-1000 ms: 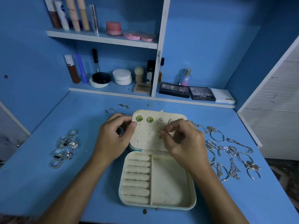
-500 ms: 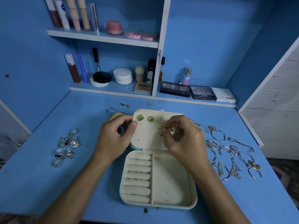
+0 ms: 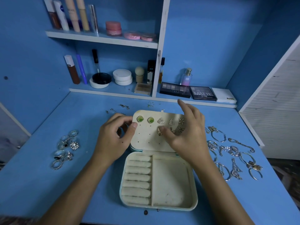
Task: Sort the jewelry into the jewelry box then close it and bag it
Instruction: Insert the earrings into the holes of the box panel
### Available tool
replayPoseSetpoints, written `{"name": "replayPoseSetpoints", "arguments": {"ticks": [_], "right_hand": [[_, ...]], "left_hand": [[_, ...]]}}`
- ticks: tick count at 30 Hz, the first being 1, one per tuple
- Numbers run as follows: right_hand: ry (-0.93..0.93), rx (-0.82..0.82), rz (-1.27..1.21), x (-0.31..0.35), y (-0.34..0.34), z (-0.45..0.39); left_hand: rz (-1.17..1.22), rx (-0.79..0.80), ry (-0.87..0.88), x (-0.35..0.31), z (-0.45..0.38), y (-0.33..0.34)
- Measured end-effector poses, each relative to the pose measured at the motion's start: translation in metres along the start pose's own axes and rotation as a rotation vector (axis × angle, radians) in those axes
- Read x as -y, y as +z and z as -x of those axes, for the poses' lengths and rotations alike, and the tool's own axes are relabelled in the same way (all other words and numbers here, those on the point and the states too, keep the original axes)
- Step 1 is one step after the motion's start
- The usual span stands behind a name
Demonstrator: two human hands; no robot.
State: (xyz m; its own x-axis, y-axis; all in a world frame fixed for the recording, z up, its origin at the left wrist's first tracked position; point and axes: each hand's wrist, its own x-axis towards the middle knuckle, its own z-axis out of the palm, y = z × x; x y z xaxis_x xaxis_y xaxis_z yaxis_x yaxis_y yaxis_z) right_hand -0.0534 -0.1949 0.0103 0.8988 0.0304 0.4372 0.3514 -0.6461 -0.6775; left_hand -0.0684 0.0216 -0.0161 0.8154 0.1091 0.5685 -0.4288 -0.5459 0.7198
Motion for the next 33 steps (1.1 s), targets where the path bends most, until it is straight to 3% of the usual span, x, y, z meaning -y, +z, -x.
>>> {"name": "replayPoseSetpoints", "arguments": {"ticks": [4,11,26,33], "right_hand": [[0.115,0.107,-0.047,-0.002,-0.001,-0.006],[0.239,0.153,-0.243,-0.009,0.006,-0.01],[0.286,0.144,-0.426,-0.014,0.012,-0.013],[0.281,0.129,-0.442,-0.013,0.012,-0.013]], "left_hand": [[-0.001,0.009,-0.01,0.001,0.0,0.0],[-0.001,0.017,-0.043,0.0,-0.001,0.001],[-0.159,-0.017,-0.043,0.004,-0.041,0.007],[-0.249,0.156,0.018,0.019,-0.102,0.022]]}}
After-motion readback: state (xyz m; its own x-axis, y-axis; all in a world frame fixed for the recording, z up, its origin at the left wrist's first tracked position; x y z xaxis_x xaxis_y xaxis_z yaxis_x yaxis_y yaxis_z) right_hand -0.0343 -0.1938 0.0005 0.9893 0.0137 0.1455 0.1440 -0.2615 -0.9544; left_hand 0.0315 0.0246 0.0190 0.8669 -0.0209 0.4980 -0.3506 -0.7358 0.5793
